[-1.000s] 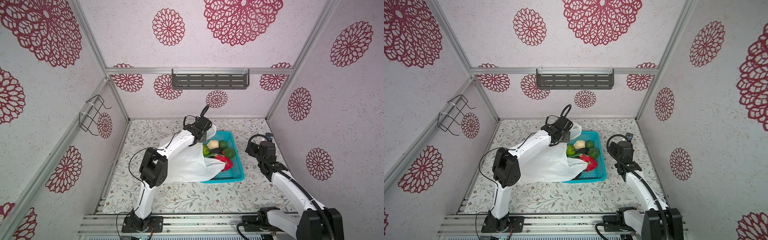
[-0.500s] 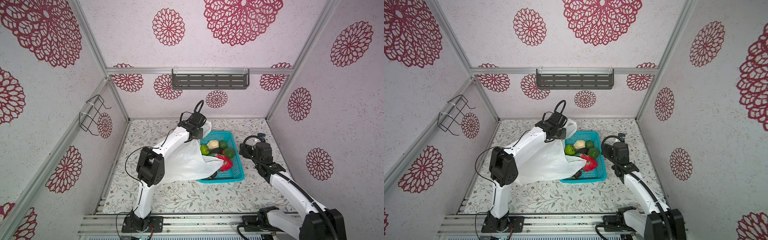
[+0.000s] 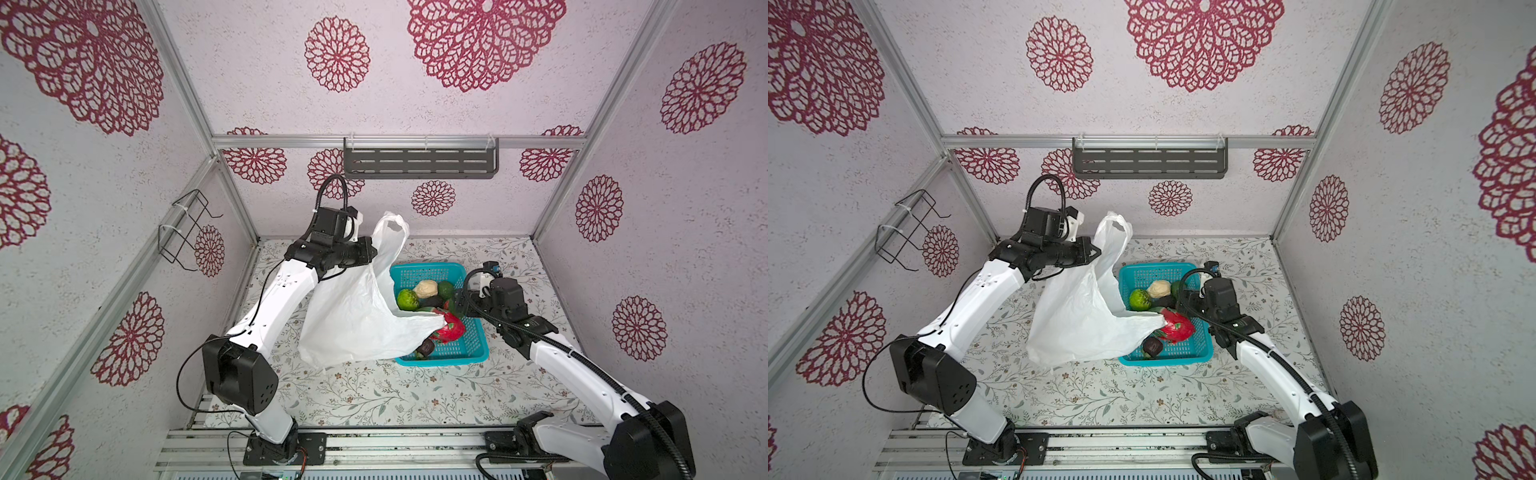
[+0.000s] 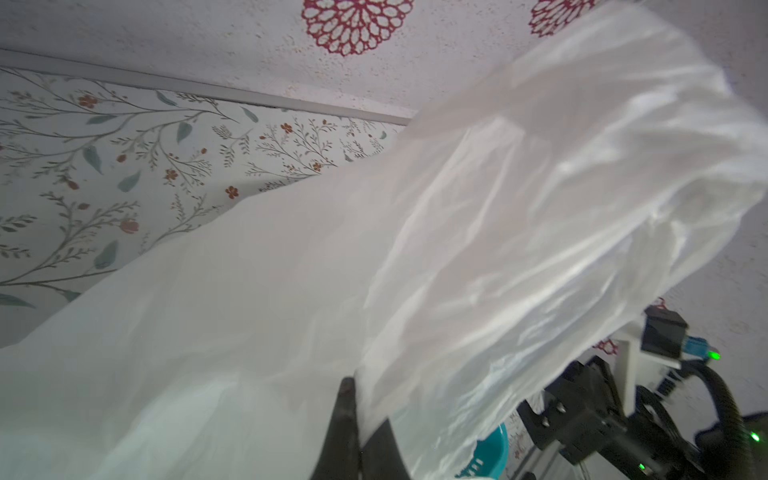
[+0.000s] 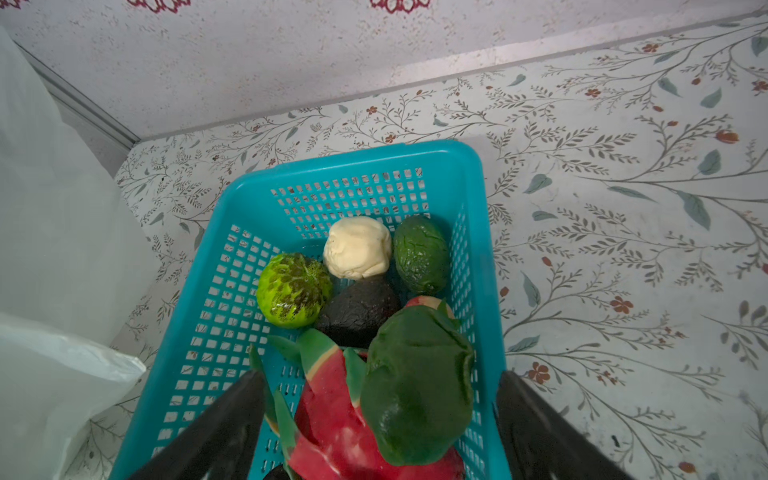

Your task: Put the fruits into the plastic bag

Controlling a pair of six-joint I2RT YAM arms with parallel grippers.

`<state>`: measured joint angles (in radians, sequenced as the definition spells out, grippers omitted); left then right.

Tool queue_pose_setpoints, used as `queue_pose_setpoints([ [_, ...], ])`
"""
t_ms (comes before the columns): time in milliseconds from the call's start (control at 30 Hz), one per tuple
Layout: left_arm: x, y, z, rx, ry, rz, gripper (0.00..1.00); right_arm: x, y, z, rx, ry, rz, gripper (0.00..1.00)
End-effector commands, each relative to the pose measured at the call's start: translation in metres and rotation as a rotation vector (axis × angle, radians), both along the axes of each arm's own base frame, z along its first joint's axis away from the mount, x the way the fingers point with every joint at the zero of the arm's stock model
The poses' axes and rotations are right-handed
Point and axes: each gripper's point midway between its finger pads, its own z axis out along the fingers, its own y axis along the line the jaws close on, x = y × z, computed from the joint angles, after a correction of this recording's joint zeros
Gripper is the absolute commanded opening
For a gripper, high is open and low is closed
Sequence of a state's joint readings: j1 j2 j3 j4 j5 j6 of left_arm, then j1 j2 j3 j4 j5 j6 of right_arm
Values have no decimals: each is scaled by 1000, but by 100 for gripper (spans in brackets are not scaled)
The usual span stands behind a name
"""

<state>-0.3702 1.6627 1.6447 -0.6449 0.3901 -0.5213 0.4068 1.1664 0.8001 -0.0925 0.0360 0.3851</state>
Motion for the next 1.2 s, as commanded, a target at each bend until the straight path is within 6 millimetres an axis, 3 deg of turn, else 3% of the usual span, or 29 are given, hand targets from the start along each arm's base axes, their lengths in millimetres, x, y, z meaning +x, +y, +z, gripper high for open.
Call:
queue_pose_setpoints([
  [0,-11,-16,17,-102,-15,-104,0,5,0,4,-36,8,-22,88],
  [100,-12,-17,22,-118,-21,-107,0,3,16,14,-45,-18,31,85],
  [333,-4,-11,15,-93,-9,-50,0,-22,76,90,143,-245,332,87],
  [400,-3,-11,14,-96,0,-44,0,-30,95,103,196,-263,428,87],
  [600,-2,-9,14,-102,4,-28,0,-44,155,123,293,-283,632,87],
  [733,-4,-9,21,-113,-12,-29,0,-25,177,125,335,-297,603,85],
  [800,-6,-9,23,-115,-15,-28,0,-10,182,124,361,-303,563,79],
  [867,-8,-9,25,-120,-20,-30,0,1,187,122,400,-313,537,62],
  [1000,-16,-7,27,-124,-28,-36,0,15,197,111,412,-285,529,6],
  [1033,-17,-3,27,-118,-29,-30,0,17,198,107,407,-276,525,0],
  [1167,-28,15,30,-122,-10,-27,0,27,184,90,350,-248,437,0],
])
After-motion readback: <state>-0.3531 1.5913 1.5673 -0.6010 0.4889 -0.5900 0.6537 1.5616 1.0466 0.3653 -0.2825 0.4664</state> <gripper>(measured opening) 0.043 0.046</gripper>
